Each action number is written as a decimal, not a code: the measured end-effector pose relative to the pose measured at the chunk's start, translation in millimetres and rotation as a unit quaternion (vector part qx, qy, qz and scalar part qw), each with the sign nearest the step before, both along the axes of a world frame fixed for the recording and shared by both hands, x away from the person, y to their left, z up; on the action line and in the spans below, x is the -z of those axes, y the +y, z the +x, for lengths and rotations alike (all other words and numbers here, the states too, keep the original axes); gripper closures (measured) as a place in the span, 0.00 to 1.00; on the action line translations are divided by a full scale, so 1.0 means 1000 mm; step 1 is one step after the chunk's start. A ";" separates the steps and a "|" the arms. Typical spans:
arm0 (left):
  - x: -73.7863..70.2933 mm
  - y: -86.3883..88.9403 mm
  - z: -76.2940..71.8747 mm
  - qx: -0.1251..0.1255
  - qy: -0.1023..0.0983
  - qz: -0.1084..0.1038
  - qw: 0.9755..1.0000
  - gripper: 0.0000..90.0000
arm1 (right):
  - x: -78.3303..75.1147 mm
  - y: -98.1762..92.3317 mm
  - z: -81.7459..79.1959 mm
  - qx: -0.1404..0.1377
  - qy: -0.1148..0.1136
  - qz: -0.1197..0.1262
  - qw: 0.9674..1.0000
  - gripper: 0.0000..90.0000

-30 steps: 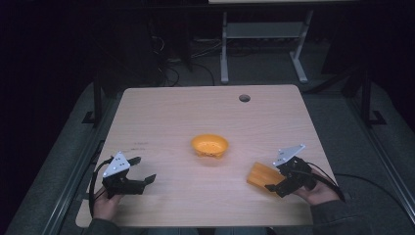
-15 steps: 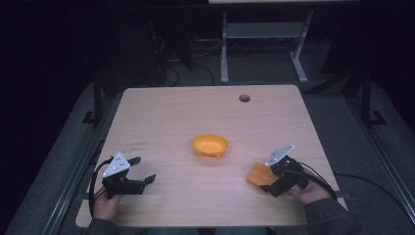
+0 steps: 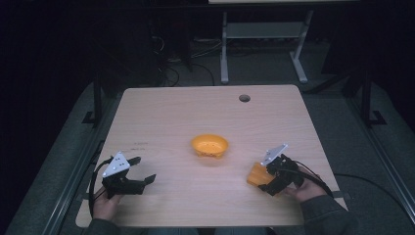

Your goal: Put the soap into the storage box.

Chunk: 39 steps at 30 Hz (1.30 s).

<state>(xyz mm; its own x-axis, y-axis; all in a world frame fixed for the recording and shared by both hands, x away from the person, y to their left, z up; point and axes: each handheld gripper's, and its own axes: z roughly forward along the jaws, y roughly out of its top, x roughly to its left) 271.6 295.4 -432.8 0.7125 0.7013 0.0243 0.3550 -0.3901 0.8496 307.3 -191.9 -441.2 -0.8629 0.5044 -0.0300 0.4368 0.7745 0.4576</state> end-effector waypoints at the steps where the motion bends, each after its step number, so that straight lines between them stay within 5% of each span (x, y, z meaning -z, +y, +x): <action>1: 0.000 0.000 0.000 0.000 0.000 0.000 1.000 0.16 | 0.000 0.000 0.000 0.000 0.000 -0.001 1.000 0.16; 39: 0.000 0.000 0.000 -0.002 -0.003 -0.003 1.000 0.16 | 0.011 0.003 0.004 -0.011 0.018 -0.019 1.000 0.23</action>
